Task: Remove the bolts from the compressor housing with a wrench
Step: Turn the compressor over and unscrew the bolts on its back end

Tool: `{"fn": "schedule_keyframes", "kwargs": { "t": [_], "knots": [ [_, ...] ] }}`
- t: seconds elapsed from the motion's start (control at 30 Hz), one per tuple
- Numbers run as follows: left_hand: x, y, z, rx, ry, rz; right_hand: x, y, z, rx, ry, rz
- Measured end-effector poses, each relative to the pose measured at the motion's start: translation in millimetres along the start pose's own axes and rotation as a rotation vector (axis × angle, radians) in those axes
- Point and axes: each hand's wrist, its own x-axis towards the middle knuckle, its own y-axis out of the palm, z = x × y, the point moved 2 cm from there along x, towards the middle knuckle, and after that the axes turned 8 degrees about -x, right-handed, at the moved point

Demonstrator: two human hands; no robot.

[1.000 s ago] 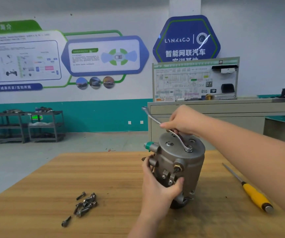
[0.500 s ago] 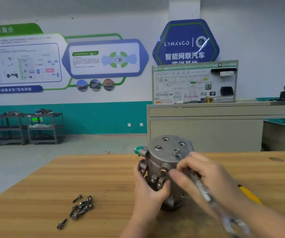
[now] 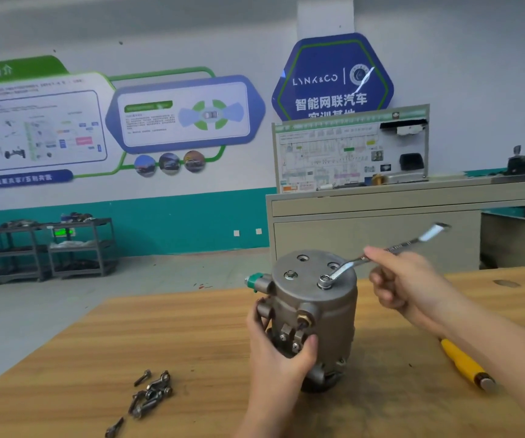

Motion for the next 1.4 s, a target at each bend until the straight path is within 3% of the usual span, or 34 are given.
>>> {"fn": "schedule_keyframes", "kwargs": {
  "t": [0.13,0.23,0.43,0.5,0.63,0.73,0.83,1.03,1.17,1.27,1.4],
  "knots": [
    [-2,1,2,0.046,0.007,0.042,28,9,28,-0.274,0.122,-0.023],
    [-6,3,3,0.132,0.029,0.075,40,29,48,-0.602,0.078,-0.022],
    [-10,12,5,0.288,0.156,0.054,26,85,68,-1.226,-0.301,0.018],
    [-10,14,4,0.279,0.147,0.06,10,90,62,-1.333,-0.451,0.016],
    [-7,17,8,0.237,0.138,0.049,-22,79,43,-1.312,-0.853,-0.059],
    [-10,19,15,0.216,0.093,0.03,-30,60,24,-1.011,-1.334,-0.053],
    [-6,20,17,0.113,0.056,-0.007,-28,41,3,-0.64,-1.463,-0.113],
    [-1,15,22,0.135,0.169,-0.007,-5,8,-21,-0.341,-1.434,-0.157],
    [-4,15,15,0.117,0.175,0.01,15,-3,-39,0.0,-1.066,-0.136],
    [-5,18,8,0.122,0.199,0.019,32,-7,-40,0.122,-0.779,-0.142],
    [-4,27,1,0.112,0.219,0.078,54,-14,-36,-0.012,-0.398,-0.137]
  ]
}}
